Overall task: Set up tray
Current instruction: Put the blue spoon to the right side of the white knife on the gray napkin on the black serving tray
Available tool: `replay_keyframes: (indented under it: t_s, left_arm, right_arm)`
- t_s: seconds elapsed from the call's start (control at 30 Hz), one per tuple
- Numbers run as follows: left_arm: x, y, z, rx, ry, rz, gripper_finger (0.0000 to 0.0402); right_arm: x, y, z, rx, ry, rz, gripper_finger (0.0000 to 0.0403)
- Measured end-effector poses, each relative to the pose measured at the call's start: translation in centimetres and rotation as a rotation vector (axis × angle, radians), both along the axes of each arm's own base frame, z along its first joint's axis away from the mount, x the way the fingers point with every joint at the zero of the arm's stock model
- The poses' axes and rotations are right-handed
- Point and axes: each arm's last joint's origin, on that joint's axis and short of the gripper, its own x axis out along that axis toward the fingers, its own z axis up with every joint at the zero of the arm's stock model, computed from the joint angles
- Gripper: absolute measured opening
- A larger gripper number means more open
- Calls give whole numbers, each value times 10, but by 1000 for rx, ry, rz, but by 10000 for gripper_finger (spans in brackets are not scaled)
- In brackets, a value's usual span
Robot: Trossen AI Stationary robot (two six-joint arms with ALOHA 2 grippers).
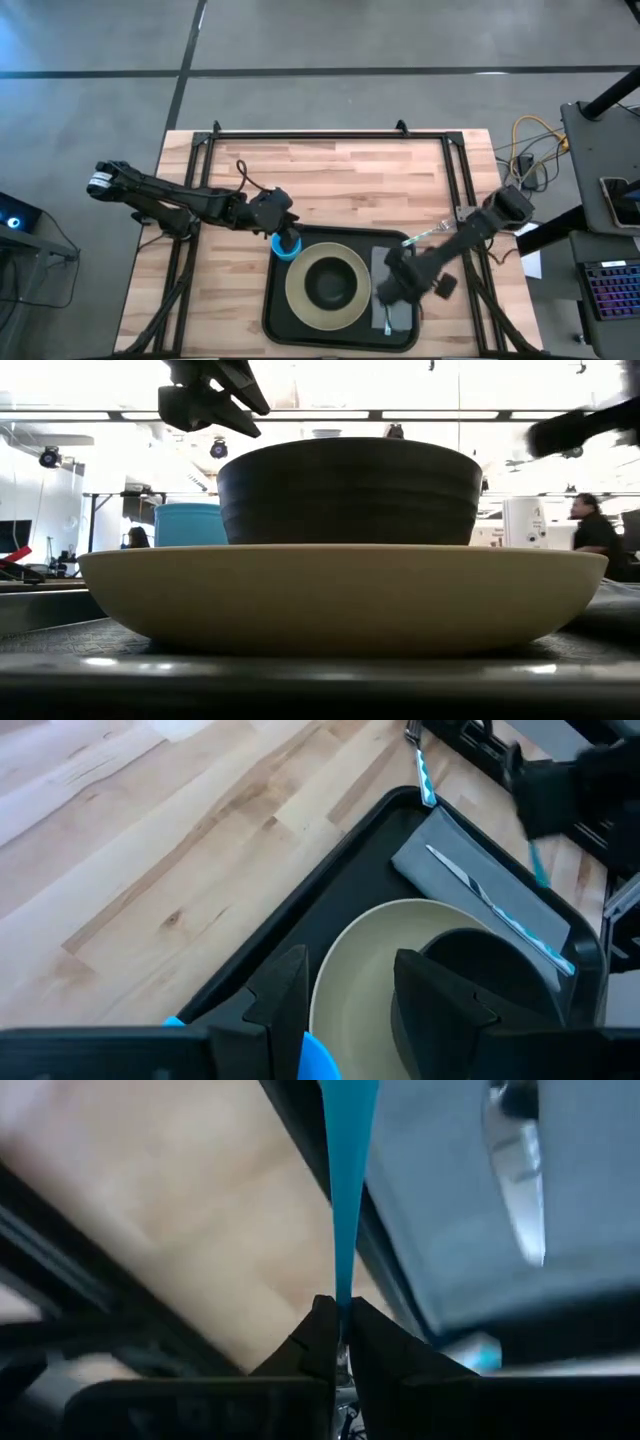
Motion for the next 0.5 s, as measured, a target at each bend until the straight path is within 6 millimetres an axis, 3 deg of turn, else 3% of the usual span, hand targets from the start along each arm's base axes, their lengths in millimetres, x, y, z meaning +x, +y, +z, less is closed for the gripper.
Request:
replay_keyframes:
  t_s: [0.2,0.5]
  left_arm:
    - [0,-2,-1,-26,-2,11,131]
    - [-2,-14,-1,-193,-37,87,131]
  right_arm:
    - [-8,32,-5,58,-68,88,12]
    - [-5,47,-10,127,-151,218,12]
